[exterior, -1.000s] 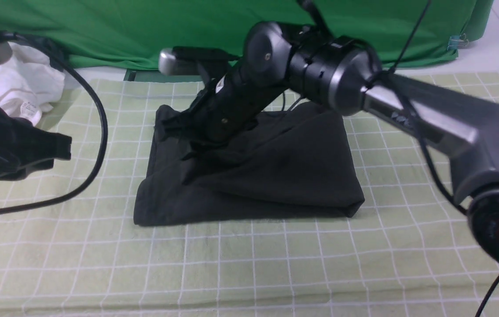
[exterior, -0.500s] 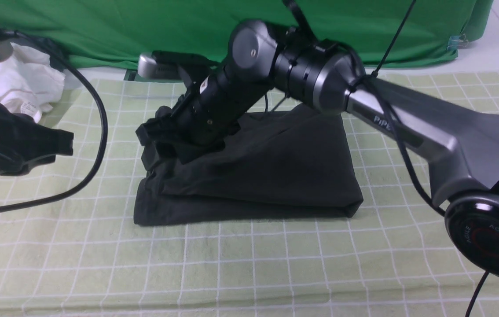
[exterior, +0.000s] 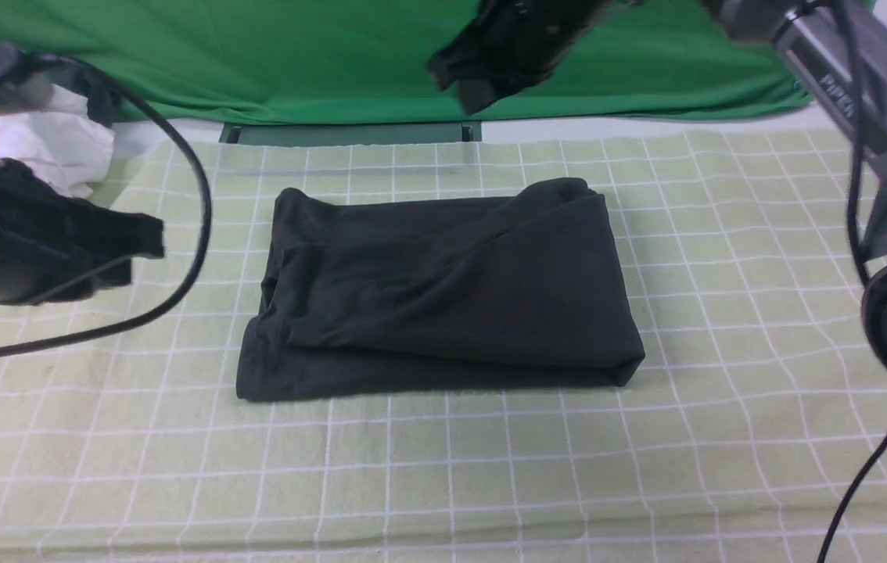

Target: Fold a long-sleeved shirt over a green coffee tablecloth.

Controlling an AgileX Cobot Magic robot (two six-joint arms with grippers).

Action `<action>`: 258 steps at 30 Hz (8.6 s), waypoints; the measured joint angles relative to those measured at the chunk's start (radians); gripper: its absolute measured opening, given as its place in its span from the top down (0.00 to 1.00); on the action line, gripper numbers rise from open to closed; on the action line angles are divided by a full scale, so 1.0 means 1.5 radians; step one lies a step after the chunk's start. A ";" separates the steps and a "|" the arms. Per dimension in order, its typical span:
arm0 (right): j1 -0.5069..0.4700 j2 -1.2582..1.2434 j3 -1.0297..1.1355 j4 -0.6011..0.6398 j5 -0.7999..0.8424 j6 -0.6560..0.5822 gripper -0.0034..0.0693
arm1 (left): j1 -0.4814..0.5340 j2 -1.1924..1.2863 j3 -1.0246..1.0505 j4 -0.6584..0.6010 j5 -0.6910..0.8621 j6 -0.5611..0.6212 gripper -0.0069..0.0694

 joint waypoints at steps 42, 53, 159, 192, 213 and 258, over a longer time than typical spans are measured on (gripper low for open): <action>-0.048 0.000 0.061 -0.013 0.007 -0.004 0.95 | -0.045 0.566 -0.452 -0.102 0.115 0.148 0.88; -0.048 0.000 0.061 -0.013 0.007 -0.005 0.94 | -0.037 0.493 -0.454 -0.014 0.157 0.120 0.88; 0.013 0.042 0.209 -0.123 -0.183 -0.187 0.92 | -0.032 0.385 -0.449 0.071 0.247 0.035 0.86; 0.028 0.025 0.209 -0.126 -0.323 -0.160 0.54 | -0.032 0.385 -0.449 0.054 0.248 0.048 0.86; -0.108 -0.153 0.341 -0.123 0.005 -0.088 0.96 | -0.064 0.384 -0.340 0.006 0.170 0.080 0.86; -0.114 -0.242 0.719 0.039 -0.031 -0.059 0.87 | -0.099 0.028 -0.083 0.069 0.107 -0.025 0.86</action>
